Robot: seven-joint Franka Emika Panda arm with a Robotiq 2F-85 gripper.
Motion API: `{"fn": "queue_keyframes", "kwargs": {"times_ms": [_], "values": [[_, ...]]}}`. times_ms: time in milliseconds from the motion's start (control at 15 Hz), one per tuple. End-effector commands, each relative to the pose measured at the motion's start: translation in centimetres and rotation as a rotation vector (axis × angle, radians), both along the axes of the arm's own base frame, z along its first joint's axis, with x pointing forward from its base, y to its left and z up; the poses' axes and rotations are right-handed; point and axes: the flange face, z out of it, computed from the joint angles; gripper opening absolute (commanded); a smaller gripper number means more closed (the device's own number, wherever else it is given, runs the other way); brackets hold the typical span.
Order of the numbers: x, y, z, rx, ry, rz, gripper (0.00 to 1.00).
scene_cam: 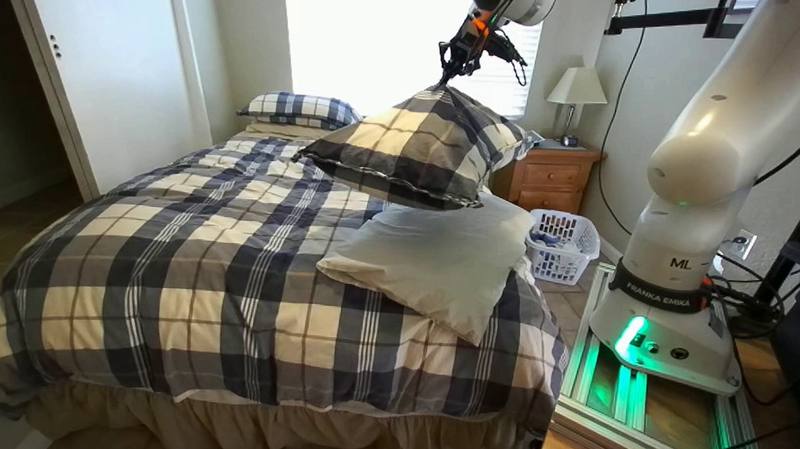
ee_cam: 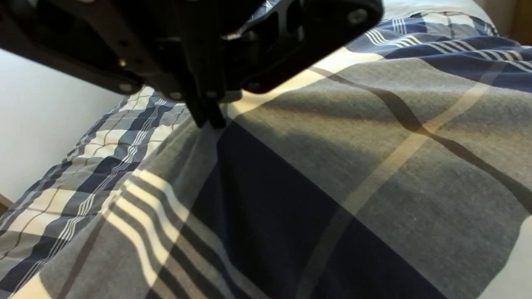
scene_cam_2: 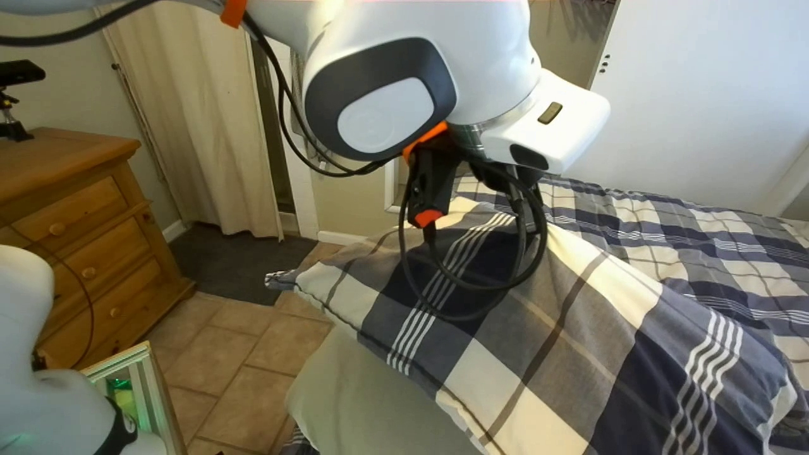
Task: Remove the checked pillow from the top of the white pillow
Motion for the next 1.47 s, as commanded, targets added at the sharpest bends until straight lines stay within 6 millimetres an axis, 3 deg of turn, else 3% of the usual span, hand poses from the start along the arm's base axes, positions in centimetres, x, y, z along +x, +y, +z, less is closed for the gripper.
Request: {"fn": "queue_keyframes", "kwargs": {"times_ms": [0,267,733,1400], "values": [[0.0,-0.1,0.1,0.001,0.001,0.0,0.02],[0.0,-0.1,0.1,0.002,0.0,-0.001,0.0],[2.0,-1.6,-1.5,-0.091,-0.012,0.058,0.0],[6.0,-1.7,1.9,-0.024,-0.176,-0.003,0.0]]}}
